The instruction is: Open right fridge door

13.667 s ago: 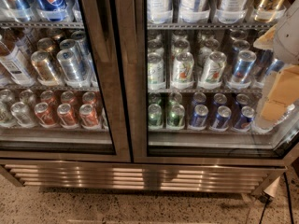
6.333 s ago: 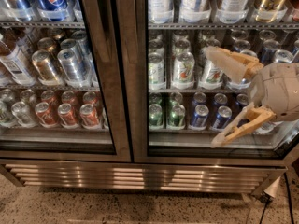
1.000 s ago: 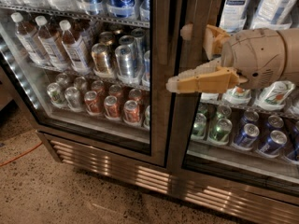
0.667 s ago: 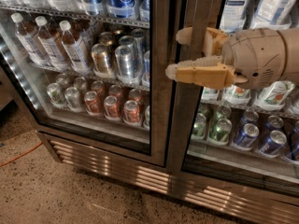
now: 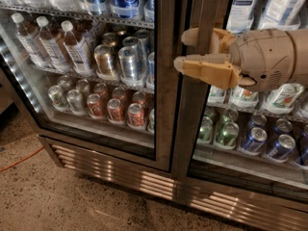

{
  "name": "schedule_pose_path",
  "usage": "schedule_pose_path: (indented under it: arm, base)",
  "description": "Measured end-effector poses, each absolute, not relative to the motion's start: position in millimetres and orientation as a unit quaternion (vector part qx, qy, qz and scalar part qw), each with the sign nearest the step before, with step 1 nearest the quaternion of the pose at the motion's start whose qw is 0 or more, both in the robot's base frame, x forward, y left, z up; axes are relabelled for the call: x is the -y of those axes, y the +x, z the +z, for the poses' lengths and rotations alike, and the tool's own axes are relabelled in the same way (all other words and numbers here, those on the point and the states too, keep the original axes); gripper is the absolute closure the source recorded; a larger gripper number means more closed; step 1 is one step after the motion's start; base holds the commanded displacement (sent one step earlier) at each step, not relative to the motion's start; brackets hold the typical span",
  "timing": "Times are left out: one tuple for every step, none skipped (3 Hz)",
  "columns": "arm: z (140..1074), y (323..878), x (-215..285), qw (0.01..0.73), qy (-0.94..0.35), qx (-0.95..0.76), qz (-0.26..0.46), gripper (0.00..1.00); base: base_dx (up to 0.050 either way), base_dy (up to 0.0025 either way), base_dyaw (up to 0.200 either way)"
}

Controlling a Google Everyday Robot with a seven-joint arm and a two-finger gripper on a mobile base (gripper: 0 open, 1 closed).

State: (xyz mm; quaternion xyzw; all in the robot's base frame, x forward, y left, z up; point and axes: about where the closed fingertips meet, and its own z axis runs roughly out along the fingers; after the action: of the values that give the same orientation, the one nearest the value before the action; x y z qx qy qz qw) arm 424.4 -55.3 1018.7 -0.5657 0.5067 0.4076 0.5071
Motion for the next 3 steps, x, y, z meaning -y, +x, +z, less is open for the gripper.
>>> schedule_pose_path:
  arm:
    - [1018.7,424.4,55.3,0.507,-0.566,-0.507,0.408,1.00]
    - [1018.7,424.4,55.3,0.507,-0.566,-0.507,0.408,1.00]
    - [1018.7,424.4,55.3,0.507,-0.566,-0.507,0.408,1.00]
  base:
    - [-0.050,0.00000,0.000]
    - [-0.049,-0.00003,0.000]
    - [-0.049,-0.00002,0.000]
